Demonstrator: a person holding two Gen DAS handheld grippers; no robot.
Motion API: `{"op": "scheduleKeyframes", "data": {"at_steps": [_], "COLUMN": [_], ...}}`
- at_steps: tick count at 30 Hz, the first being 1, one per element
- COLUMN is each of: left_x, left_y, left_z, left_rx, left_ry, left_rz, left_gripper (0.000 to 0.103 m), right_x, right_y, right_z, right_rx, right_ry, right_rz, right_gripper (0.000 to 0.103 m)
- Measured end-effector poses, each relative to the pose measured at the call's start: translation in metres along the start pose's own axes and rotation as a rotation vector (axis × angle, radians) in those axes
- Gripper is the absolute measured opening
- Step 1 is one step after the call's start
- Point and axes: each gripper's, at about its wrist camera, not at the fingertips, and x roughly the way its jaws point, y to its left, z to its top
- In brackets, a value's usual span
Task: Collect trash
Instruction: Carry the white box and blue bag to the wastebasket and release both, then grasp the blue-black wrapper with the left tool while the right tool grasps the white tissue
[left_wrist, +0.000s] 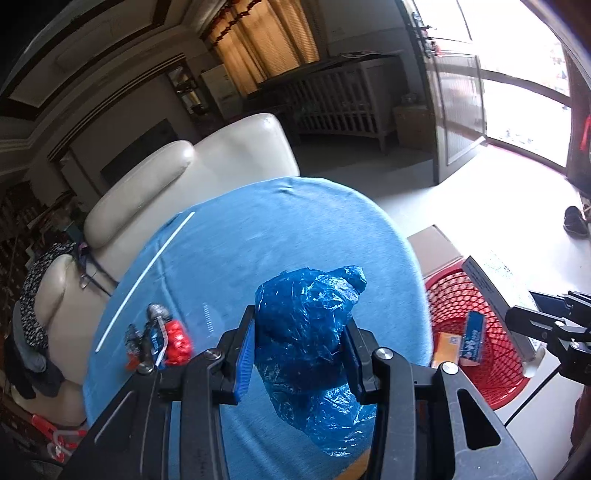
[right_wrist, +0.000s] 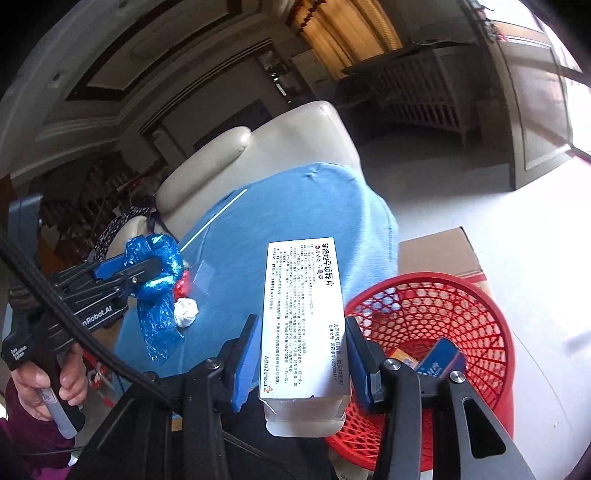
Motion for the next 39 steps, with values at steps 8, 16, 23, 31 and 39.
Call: {"op": "scheduleKeyframes", "data": {"at_steps": [8,16,23,31,39], "left_x": [0.017,0.042,0.045,0.04,0.041], "left_y": [-0.034,-0.059,-0.021,0.075,0.207], "left_z": [0.018,0.027,-0.002,-0.079,-0.15], "left_rx": [-0.002,-0.033,-0.083,-0.208,-0.462], "left_ry": [0.032,0.096,0.121,0.158,0.211], "left_rz": [-0.231,-0.49,-0.413,-0.204,0.028], "left_gripper": [0.045,0.063,0.064,0.064,0.065], "right_x": [-0.015,-0.02,-0.013,0.026,0.09], "right_y": [-0.037,-0.078,-0.083,-0.038,0.045], "right_z": [0.003,0.001,0.005,0.018,0.018], "right_rx": [0.091,0.255,0.292,0.197,0.044], "right_ry": [-0.029,-0.018,-0.01,0.055,0.196], "right_rz": [-0.052,-0.02,-0.013,0.035,0.114], "right_gripper": [0.047,0.065,0.068,0.068,0.068]}}
